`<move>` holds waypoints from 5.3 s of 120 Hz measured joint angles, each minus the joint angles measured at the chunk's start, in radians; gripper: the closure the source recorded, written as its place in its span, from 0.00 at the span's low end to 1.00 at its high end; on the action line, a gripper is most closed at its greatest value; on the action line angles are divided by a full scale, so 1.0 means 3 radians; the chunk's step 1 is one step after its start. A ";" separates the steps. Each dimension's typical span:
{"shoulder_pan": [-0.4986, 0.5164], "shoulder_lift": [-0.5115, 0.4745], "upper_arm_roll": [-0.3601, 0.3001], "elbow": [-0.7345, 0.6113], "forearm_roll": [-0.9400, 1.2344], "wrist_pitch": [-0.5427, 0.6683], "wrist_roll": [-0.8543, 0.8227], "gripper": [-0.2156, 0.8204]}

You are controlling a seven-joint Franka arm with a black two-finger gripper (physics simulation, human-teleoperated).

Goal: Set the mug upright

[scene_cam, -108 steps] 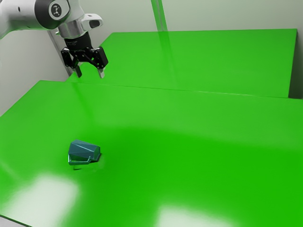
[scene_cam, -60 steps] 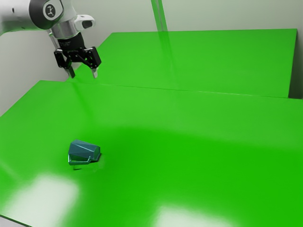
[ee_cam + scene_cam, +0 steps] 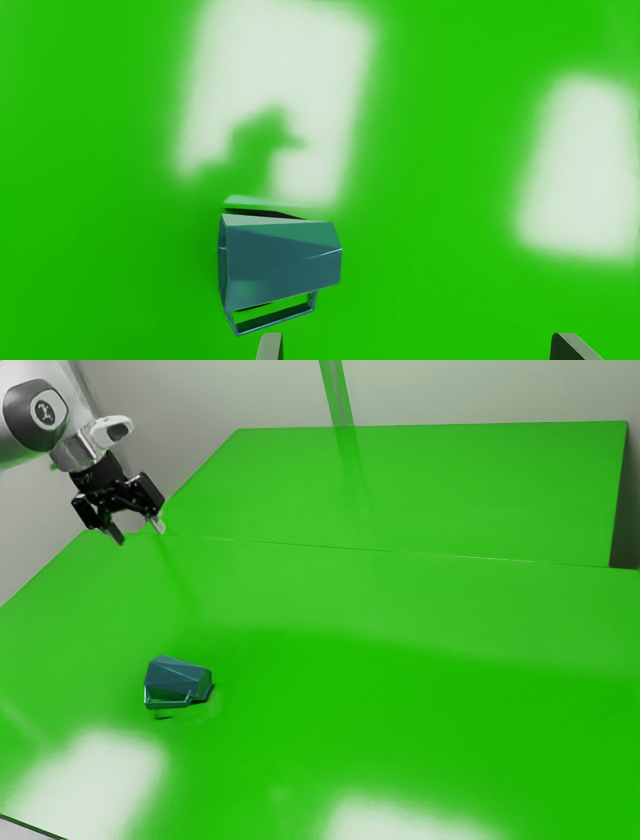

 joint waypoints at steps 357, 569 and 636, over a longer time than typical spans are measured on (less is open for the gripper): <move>0.0677 0.0425 0.0312 -0.2041 -0.2296 0.0976 0.2735 0.40; -0.0258 -0.0549 0.0008 -0.1928 -0.0268 0.1257 0.1812 0.96; -0.0636 -0.0710 -0.0114 -0.2216 0.0669 0.1596 0.0661 0.96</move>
